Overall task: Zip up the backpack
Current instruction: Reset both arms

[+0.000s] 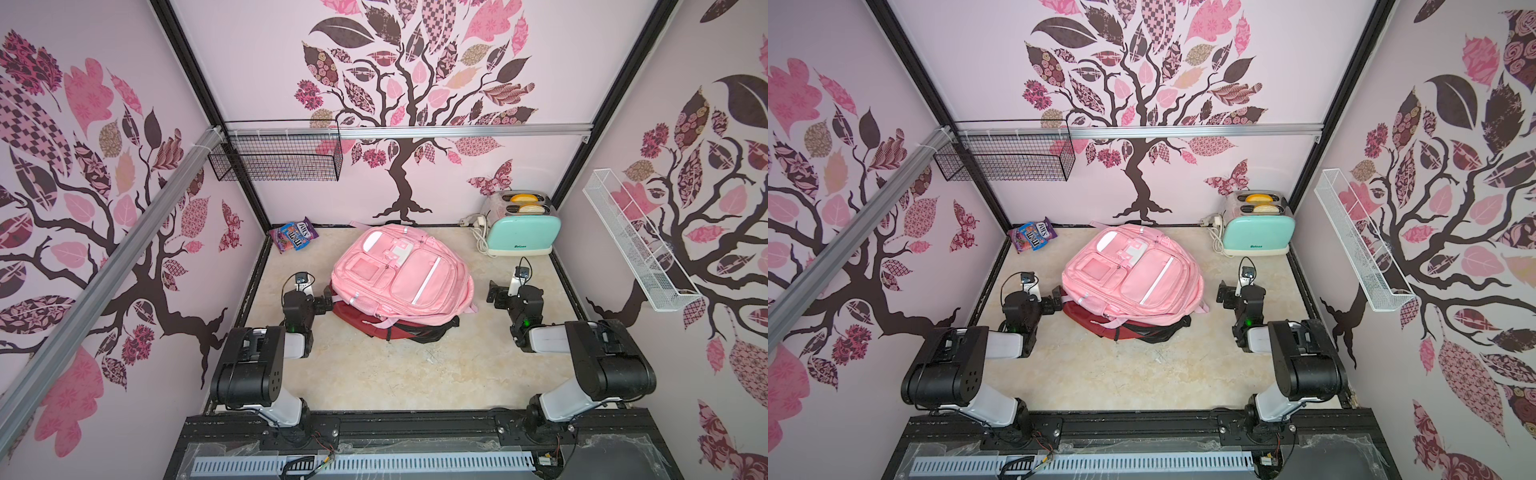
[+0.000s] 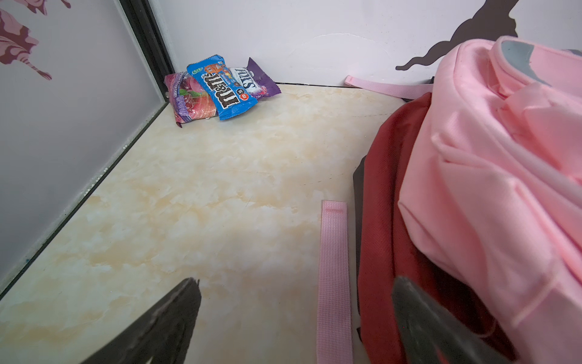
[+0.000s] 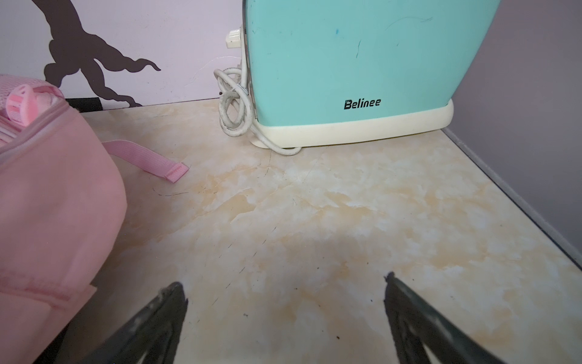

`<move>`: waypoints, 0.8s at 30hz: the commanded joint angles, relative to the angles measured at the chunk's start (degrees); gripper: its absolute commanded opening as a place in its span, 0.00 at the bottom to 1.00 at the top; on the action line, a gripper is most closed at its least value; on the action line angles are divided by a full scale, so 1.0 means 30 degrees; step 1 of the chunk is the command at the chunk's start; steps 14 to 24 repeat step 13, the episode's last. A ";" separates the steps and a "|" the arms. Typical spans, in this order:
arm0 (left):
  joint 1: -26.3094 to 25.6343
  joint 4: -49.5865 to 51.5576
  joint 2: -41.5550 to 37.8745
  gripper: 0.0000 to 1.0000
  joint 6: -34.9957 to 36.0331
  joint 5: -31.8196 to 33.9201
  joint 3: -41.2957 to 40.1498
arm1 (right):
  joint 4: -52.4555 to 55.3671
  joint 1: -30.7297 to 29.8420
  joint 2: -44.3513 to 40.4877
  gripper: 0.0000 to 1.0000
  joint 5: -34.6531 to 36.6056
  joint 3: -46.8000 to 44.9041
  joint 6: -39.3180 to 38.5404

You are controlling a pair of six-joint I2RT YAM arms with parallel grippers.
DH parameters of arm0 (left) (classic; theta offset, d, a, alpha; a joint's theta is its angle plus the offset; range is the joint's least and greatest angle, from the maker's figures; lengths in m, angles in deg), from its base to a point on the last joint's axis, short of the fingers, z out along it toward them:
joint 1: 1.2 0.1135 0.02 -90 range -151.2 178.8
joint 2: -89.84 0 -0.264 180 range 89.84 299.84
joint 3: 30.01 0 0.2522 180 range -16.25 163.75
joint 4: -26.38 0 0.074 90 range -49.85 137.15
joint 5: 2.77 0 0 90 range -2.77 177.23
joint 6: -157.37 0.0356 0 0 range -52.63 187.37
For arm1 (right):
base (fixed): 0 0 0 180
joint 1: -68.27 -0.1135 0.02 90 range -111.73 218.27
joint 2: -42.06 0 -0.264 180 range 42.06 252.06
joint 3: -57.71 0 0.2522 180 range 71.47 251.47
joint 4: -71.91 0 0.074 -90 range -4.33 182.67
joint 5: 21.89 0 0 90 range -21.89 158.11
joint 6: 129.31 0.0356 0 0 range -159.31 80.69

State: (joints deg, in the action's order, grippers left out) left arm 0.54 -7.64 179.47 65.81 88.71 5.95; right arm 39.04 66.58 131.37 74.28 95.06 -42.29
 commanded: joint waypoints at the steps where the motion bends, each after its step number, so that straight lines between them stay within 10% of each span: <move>1: 0.0112 0.0026 0.0057 0.98 -0.0129 0.0190 0.0365 | 0.0073 0.0022 -0.0183 0.99 -0.0066 0.0166 0.0138; 24: 0.0136 -0.0198 -0.0122 0.98 -0.0139 0.0109 0.0191 | 0.0075 0.0030 -0.0182 0.99 -0.0074 0.0163 0.0145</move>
